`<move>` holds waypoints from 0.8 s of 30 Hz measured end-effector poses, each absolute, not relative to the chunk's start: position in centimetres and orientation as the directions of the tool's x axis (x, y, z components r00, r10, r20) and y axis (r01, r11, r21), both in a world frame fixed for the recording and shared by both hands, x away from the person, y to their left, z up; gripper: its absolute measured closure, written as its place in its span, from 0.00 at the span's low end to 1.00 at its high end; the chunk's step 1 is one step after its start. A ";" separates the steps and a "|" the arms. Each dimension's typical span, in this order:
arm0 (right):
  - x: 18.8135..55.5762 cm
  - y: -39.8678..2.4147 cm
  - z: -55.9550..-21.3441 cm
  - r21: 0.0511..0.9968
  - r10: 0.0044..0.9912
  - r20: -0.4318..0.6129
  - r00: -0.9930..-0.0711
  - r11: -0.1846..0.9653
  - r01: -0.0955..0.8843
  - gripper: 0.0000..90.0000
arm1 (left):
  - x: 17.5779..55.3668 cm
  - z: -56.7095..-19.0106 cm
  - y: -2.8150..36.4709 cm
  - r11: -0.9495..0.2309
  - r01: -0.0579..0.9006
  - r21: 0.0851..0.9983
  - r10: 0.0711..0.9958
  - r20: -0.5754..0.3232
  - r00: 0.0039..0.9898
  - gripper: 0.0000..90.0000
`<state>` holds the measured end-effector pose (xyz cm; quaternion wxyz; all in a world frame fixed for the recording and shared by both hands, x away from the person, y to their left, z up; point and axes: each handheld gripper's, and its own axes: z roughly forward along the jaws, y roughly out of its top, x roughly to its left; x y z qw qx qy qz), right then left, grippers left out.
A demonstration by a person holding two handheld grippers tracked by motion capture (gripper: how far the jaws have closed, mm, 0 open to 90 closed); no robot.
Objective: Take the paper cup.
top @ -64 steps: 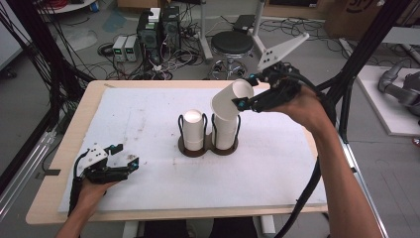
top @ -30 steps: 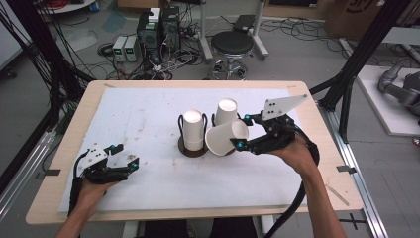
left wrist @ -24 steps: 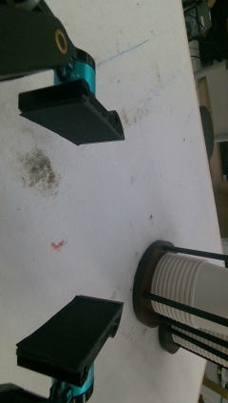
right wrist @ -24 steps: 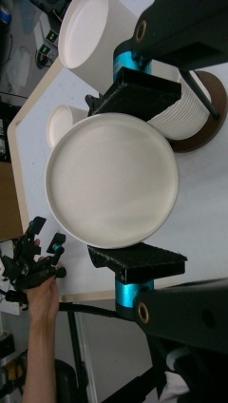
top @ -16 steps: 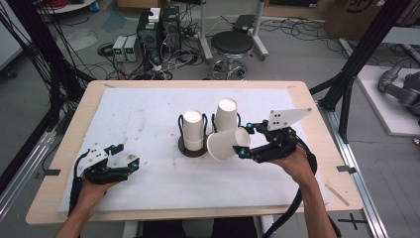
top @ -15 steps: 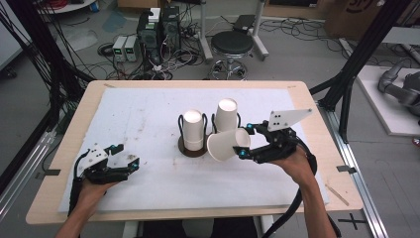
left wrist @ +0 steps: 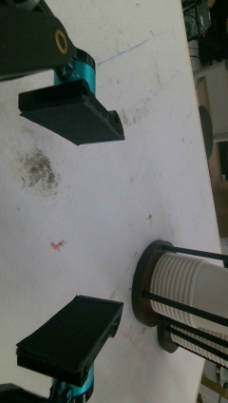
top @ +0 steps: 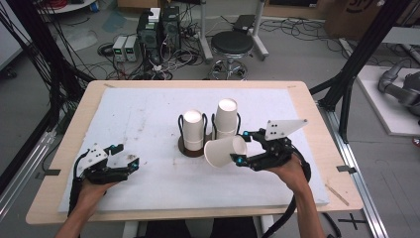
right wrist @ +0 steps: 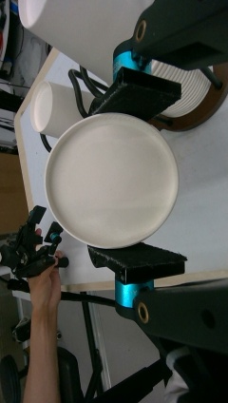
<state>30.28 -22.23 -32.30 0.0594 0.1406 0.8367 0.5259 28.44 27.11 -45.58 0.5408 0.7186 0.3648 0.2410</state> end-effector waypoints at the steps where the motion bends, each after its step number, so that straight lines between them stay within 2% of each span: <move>1: 30.3 -22.2 -32.4 0.897 0.297 0.052 -0.954 0.406 0.175 0.41 | 28.4 -45.6 27.1 -0.149 0.263 0.953 0.785 -0.048 0.618 0.18; 24: 30.3 -22.1 -33.6 0.901 0.294 0.063 -0.954 0.395 0.181 0.41 | 28.5 -45.6 27.0 -0.156 0.266 0.951 0.784 -0.045 0.619 0.18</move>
